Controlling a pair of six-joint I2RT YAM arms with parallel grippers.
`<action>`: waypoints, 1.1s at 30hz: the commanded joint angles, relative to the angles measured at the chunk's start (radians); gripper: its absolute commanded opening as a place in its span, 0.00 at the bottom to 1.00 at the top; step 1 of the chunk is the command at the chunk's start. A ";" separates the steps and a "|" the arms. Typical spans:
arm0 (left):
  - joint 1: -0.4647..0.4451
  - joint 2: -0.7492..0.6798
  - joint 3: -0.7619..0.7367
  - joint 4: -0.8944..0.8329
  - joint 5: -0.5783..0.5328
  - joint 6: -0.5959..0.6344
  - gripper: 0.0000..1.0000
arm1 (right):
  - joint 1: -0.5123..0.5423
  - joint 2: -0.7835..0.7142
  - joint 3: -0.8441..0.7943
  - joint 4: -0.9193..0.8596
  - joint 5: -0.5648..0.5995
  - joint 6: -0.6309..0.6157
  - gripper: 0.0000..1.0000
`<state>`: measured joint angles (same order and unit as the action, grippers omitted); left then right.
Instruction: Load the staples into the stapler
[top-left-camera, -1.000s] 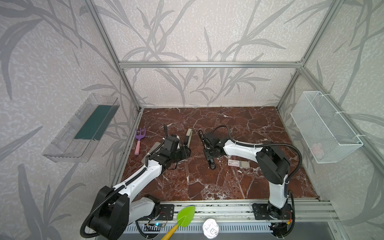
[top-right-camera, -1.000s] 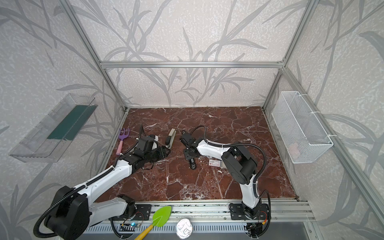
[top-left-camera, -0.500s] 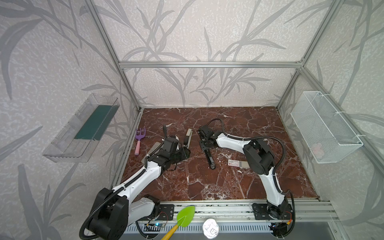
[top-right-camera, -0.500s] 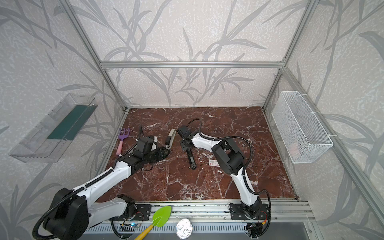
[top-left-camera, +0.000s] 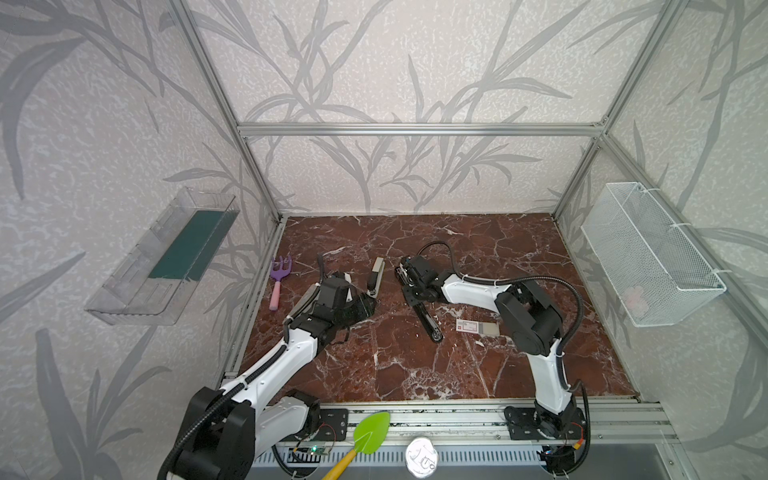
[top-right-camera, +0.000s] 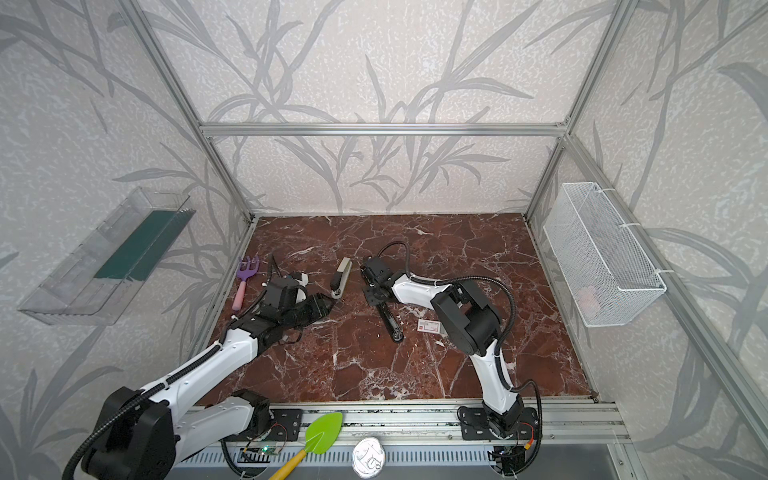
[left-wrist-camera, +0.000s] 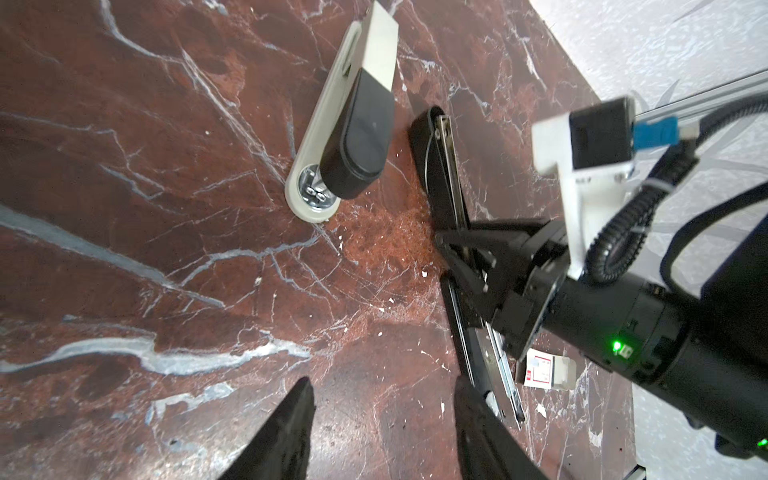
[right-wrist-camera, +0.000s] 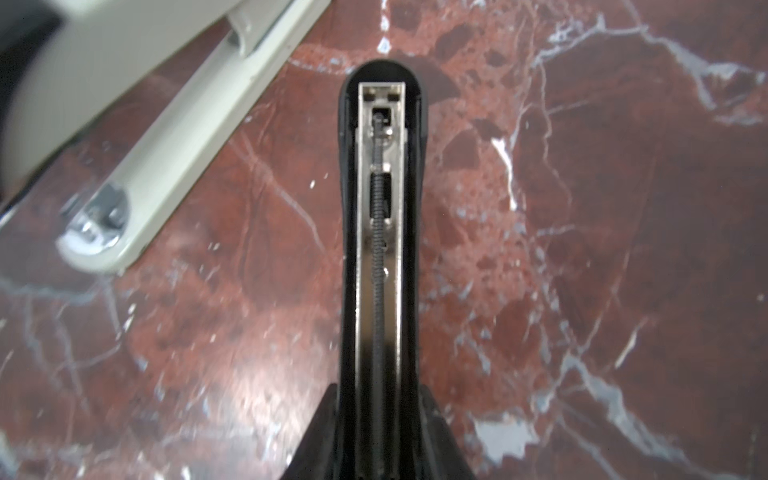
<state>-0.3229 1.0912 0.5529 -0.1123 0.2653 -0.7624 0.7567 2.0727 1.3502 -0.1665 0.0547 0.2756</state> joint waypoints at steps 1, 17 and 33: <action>0.021 -0.038 -0.030 0.062 0.008 -0.012 0.59 | 0.013 -0.102 -0.126 0.185 -0.078 -0.023 0.15; 0.124 0.072 -0.110 0.403 0.147 -0.081 0.70 | 0.144 -0.237 -0.431 0.681 -0.149 -0.149 0.14; 0.125 0.181 -0.098 0.539 0.232 -0.089 0.64 | 0.170 -0.243 -0.482 0.806 -0.219 -0.183 0.15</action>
<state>-0.2016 1.2465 0.4435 0.3767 0.4576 -0.8413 0.9157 1.8679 0.8661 0.5419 -0.1413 0.1108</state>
